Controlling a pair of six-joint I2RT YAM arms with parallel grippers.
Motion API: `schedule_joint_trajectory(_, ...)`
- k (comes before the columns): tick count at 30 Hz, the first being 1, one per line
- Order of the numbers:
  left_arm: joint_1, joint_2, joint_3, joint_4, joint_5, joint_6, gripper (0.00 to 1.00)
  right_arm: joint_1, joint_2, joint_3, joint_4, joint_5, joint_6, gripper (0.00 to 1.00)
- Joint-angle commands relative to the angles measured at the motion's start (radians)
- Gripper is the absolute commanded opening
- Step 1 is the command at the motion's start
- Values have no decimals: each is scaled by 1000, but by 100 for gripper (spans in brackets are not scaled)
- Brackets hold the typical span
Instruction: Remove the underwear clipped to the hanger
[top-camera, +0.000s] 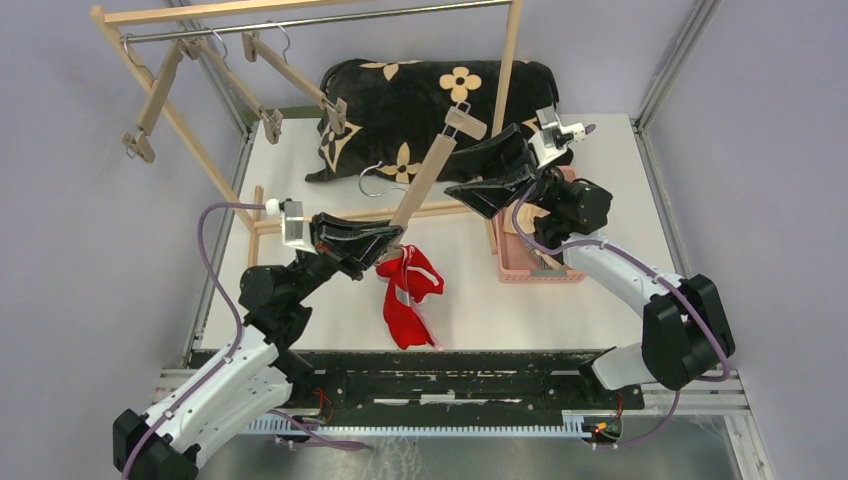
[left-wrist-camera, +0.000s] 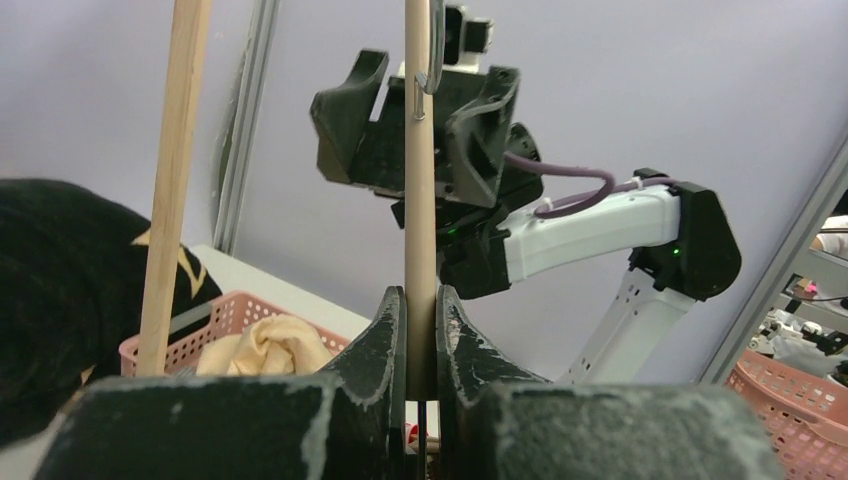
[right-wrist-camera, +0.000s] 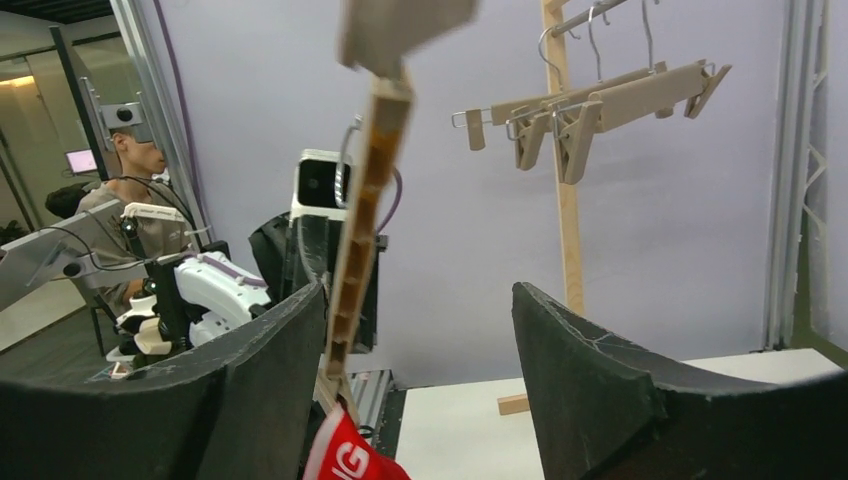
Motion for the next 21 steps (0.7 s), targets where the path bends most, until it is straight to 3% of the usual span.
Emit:
schedule_joint_trajectory(1, -2, 46, -4, 86, 11, -10, 3, 24, -10, 30, 47, -15, -6, 77)
schedule_joint_trajectory(11, -5, 102, -14, 141, 40, -50, 3, 38, 14, 59, 43, -1, -18, 72)
schedule_joint_trajectory(14, -5, 104, -19, 148, 37, -52, 3, 39, 20, 66, 29, -2, -23, 57)
schedule_joint_trajectory(18, -4, 119, -24, 175, 32, -58, 3, 41, 25, 75, 1, -11, -33, 18)
schedule_joint_trajectory(19, -6, 126, -24, 184, 32, -62, 3, 43, 27, 76, -5, -12, -36, 12)
schedule_joint_trajectory(21, -8, 144, -20, 201, 40, -73, 3, 45, 26, 79, -18, -12, -44, 11)
